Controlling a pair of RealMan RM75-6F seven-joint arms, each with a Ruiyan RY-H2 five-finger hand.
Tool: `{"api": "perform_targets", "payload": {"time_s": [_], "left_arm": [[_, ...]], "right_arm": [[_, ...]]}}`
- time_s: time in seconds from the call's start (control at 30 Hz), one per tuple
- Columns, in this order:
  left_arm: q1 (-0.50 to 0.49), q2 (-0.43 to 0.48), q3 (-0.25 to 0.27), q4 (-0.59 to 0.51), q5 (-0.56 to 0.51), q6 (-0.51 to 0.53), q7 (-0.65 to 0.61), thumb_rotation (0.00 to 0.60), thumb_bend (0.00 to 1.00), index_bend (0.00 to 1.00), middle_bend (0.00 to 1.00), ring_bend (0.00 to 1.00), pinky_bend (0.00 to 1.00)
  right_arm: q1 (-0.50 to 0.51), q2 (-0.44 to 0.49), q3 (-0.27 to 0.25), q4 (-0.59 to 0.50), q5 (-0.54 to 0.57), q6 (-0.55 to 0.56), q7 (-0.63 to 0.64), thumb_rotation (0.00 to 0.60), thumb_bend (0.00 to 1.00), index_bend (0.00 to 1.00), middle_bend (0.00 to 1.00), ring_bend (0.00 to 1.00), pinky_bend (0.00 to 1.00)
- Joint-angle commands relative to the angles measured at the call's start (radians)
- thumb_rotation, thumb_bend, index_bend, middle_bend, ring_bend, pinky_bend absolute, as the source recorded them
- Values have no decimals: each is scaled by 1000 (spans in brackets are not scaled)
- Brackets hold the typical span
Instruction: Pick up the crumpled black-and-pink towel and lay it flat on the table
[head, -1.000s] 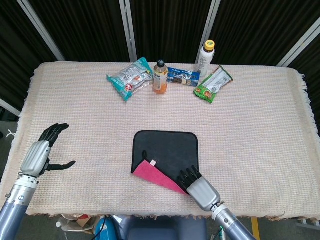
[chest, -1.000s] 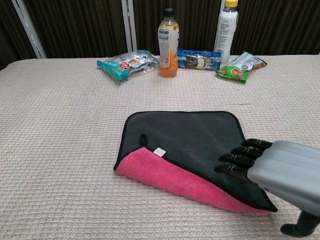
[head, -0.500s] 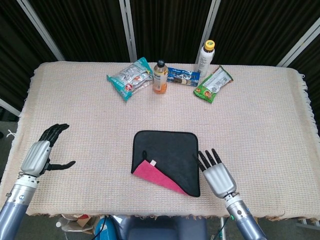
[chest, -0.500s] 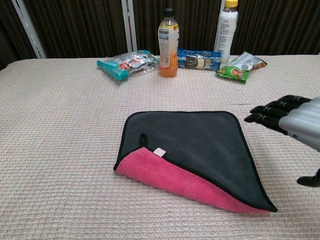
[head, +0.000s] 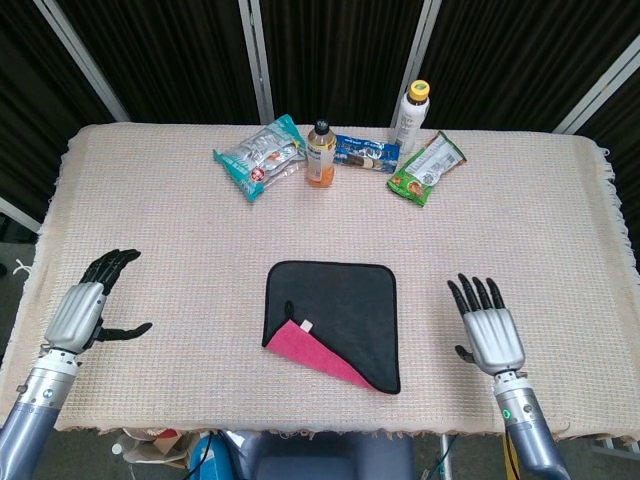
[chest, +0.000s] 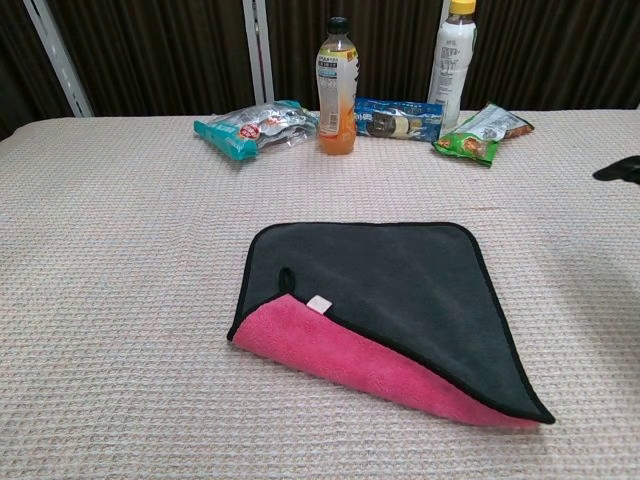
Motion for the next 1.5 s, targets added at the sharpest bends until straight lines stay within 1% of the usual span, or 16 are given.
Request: {"api": "perform_targets", "payload": {"time_s": [0.03,0.13,0.23,0.3,0.4,0.43,0.53,0.6,0.7,0.8,0.97,1.1,1.17,1.27,1.3,1.5], "left_arm": [[-7,-17,5,14,-8,-13,23,600,101,89,73,0,0],[-21,-40,7,24,-27,-37,53,600,80,90,73,0,0],[-39,-60,1,28,-46,-60,82,600,78,109,75,0,0],[-71,-78,-13,22,-71,-99,114,600,78,128,76,0,0],[-135,-95,-45,4,-136,-182,160,600,82,161,81,0,0],[-175,-104,-62,1,-173,-232,184,600,83,174,83,0,0],[-264,-132,-102,10,-299,-328,249,600,102,211,95,0,0],[-325,-162,-123,26,-383,-381,288,600,120,253,107,0,1],[-411,-220,-141,68,-501,-428,349,600,140,319,118,0,3],[-486,-288,-144,118,-593,-424,425,600,144,333,121,0,3],[-600,-408,-131,204,-720,-399,552,600,140,335,121,0,3],[-660,-468,-126,237,-805,-390,609,600,132,330,119,0,3],[-683,-481,-128,234,-855,-402,620,600,162,314,118,0,3],[-721,-481,-123,222,-930,-424,643,600,242,304,117,0,3],[-730,-480,-122,219,-944,-427,649,600,255,302,117,0,3],[-784,-460,-110,182,-1019,-449,672,600,286,292,115,0,3]], "right_arm": [[-75,24,16,92,-3,31,177,600,162,0,0,0,0],[-109,32,15,143,-40,56,271,600,162,0,0,0,0],[-117,41,20,165,-69,65,309,600,162,0,0,0,0],[-124,47,31,173,-90,79,344,600,162,0,0,0,0],[-132,57,43,176,-103,78,387,600,162,0,0,0,0],[-134,61,51,179,-102,77,402,600,162,0,0,0,0],[-135,65,67,190,-101,66,429,600,162,1,0,0,0],[-135,66,76,197,-97,56,441,600,162,1,0,0,0],[-136,68,91,208,-88,40,466,600,161,2,0,0,0],[-136,72,104,217,-78,23,489,600,161,2,0,0,0],[-136,81,124,221,-75,6,514,600,161,3,0,0,0],[-150,81,123,226,-79,5,525,600,161,8,0,0,0],[-153,81,127,229,-82,5,533,600,162,11,0,0,0],[-157,81,135,233,-84,5,542,600,161,21,0,0,0],[-159,82,137,234,-85,5,544,600,161,23,0,0,0],[-167,85,149,232,-93,9,557,600,162,24,0,0,0]]}}
